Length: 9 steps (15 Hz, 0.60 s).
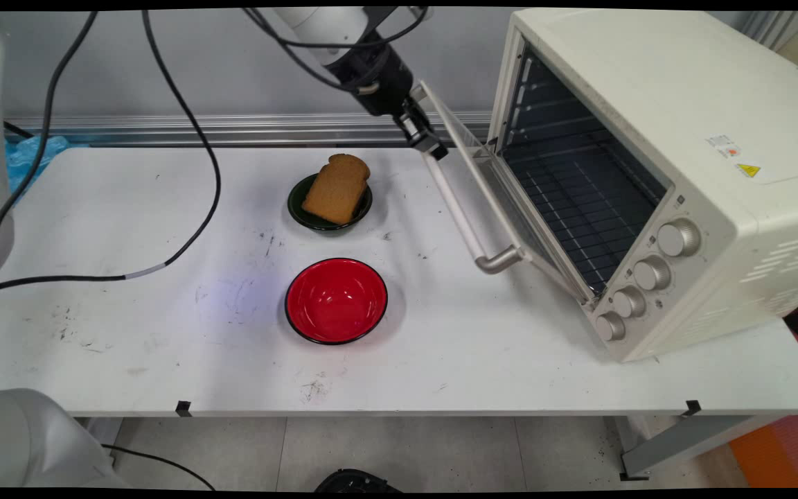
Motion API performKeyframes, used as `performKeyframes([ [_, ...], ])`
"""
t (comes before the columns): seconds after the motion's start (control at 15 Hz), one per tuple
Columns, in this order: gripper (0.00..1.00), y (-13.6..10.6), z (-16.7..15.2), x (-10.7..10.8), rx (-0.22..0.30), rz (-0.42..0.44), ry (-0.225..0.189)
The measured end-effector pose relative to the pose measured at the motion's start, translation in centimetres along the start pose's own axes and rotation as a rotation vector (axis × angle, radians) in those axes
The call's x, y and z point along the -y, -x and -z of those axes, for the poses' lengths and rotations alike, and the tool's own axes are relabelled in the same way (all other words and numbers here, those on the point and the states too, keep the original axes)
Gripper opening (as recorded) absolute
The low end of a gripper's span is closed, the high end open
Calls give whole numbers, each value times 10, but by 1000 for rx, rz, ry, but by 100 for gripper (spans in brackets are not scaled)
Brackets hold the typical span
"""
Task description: Open the oven
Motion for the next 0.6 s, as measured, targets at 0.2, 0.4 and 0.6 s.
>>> performKeyframes([
  [0.2,0,14,-1,2,8,-11,-12],
  [0.4,0,31,-6,4,12,-20,-25],
  [0.6,0,45,-11,6,14,-31,-35],
])
